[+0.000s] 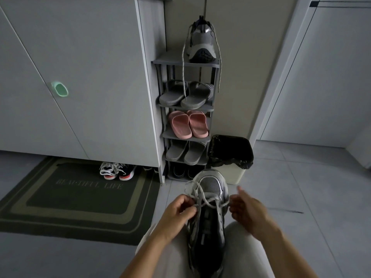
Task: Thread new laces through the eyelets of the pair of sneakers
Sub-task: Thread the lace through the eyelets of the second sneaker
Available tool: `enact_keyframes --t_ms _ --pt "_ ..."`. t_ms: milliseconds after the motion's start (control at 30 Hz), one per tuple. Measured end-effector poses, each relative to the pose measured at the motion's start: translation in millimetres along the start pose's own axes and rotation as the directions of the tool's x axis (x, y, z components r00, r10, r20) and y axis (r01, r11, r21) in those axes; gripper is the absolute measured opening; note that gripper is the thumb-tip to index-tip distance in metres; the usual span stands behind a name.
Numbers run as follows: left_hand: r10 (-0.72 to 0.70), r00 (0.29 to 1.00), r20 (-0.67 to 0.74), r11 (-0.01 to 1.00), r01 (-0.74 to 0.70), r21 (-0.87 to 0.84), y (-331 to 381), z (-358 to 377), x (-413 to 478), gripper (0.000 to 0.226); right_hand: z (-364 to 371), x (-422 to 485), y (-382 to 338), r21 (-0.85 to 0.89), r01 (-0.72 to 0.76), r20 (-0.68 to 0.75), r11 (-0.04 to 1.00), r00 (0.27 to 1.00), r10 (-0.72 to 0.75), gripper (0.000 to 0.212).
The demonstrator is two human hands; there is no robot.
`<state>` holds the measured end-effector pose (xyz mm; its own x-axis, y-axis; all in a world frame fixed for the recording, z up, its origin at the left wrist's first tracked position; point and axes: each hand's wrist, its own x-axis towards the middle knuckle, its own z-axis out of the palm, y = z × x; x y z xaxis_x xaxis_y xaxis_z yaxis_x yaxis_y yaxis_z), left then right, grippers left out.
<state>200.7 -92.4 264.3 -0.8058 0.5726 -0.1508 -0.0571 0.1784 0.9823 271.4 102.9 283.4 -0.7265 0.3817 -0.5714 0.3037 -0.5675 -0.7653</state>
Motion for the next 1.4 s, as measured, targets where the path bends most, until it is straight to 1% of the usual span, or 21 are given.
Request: enact_keyframes --t_ms 33,100,200,267,333,433,533,600,667,733,767,800,867,900,967,1000,1033,1133,1233,1300,1400 --pt "0.014 1.000 0.020 1.000 -0.014 0.006 -1.2 -0.9 -0.1 0.014 7.2 -8.2 3.8 -0.100 0.024 0.047 0.995 0.999 -0.019 0.029" --pt "0.015 1.000 0.012 1.000 -0.016 0.027 -1.1 -2.3 0.8 0.012 14.7 -21.5 8.5 -0.170 0.047 0.083 0.984 0.996 -0.033 0.021" --pt "0.033 0.999 -0.001 0.998 -0.033 0.059 -0.8 -2.7 0.4 0.012 17.4 -29.7 13.9 -0.179 0.034 0.017 0.983 0.999 -0.032 0.024" --pt "0.047 0.999 -0.005 0.996 -0.046 0.082 0.0 -1.3 -0.8 0.016 20.4 -32.9 15.5 -0.267 0.006 -0.010 0.964 1.000 -0.009 0.030" --pt "0.044 0.999 0.015 0.997 -0.045 0.065 2.2 -0.2 -0.1 0.019 24.3 -34.0 16.8 -0.302 0.048 -0.013 0.952 0.998 -0.054 0.030" --pt "0.058 0.996 0.063 0.998 -0.060 0.036 5.2 -0.7 -0.2 0.019 27.1 -31.8 18.5 -0.185 0.173 -0.035 0.968 0.983 -0.182 0.023" --pt "0.090 0.994 0.059 0.995 -0.088 -0.039 4.3 -4.1 -3.5 0.020 18.6 -25.2 13.2 -0.042 0.274 -0.130 0.961 0.952 -0.278 0.023" --pt "0.094 0.995 0.044 0.990 -0.088 -0.113 2.9 -6.5 -5.6 0.019 0.4 -14.8 2.7 0.071 0.302 -0.241 0.950 0.930 -0.278 0.024" --pt "0.085 0.995 0.049 0.981 -0.075 -0.178 1.6 -6.5 -5.8 0.018 -21.8 -3.2 -9.5 0.168 0.313 -0.350 0.935 0.906 -0.240 0.028" --pt "0.074 0.996 0.045 0.978 -0.063 -0.198 1.3 -5.2 -5.7 0.019 -37.3 7.7 -16.6 0.258 0.313 -0.399 0.914 0.896 -0.195 0.031" --pt "0.057 0.998 0.038 0.980 -0.048 -0.195 3.2 -4.6 -5.7 0.019 -39.4 12.3 -16.7 0.283 0.284 -0.380 0.916 0.910 -0.165 0.031" --pt "0.031 0.999 0.032 0.982 -0.025 -0.185 4.7 -4.5 -5.0 0.019 -36.4 14.1 -15.5 0.288 0.232 -0.324 0.929 0.937 -0.133 0.030" --pt "-0.030 0.999 0.038 0.990 0.035 -0.136 8.3 -4.6 -2.8 0.027 -22.3 10.7 -9.1 0.205 0.101 -0.149 0.974 0.986 -0.071 0.029" --pt "-0.058 0.997 0.040 0.996 0.061 -0.070 11.4 -4.3 -2.0 0.032 -12.9 5.7 -5.1 0.127 0.056 -0.056 0.990 0.997 -0.049 0.028" --pt "-0.079 0.996 0.037 0.996 0.077 0.051 15.9 -2.6 -0.7 0.034 5.8 -7.7 3.4 -0.008 0.057 0.093 0.998 0.994 -0.056 0.020" --pt "-0.076 0.996 0.041 0.996 0.074 0.055 16.9 -1.8 0.0 0.032 12.3 -12.6 8.0 -0.039 0.089 0.123 0.995 0.989 -0.083 0.015" --pt "-0.076 0.996 0.050 0.996 0.075 0.038 17.9 -1.5 0.0 0.031 16.6 -16.0 12.0 -0.042 0.120 0.121 0.992 0.986 -0.115 0.010" --pt "-0.075 0.996 0.043 0.996 0.077 -0.046 16.5 -4.1 -0.7 0.028 17.2 -18.9 18.6 0.032 0.216 0.031 0.976 0.976 -0.217 0.017" --pt "-0.062 0.998 0.032 0.997 0.064 -0.053 16.6 -10.5 -0.3 0.026 12.0 -20.1 17.0 0.029 0.312 -0.052 0.949 0.949 -0.311 0.017" --pt "-0.045 0.999 0.023 0.999 0.046 -0.020 19.1 -16.2 2.2 0.027 9.9 -21.5 16.1 0.012 0.325 -0.063 0.946 0.944 -0.323 0.017" --pt "-0.025 0.999 0.023 0.999 0.024 0.034 25.2 -22.5 4.7 0.027 7.1 -20.9 15.8 0.012 0.287 -0.055 0.958 0.957 -0.286 0.016"
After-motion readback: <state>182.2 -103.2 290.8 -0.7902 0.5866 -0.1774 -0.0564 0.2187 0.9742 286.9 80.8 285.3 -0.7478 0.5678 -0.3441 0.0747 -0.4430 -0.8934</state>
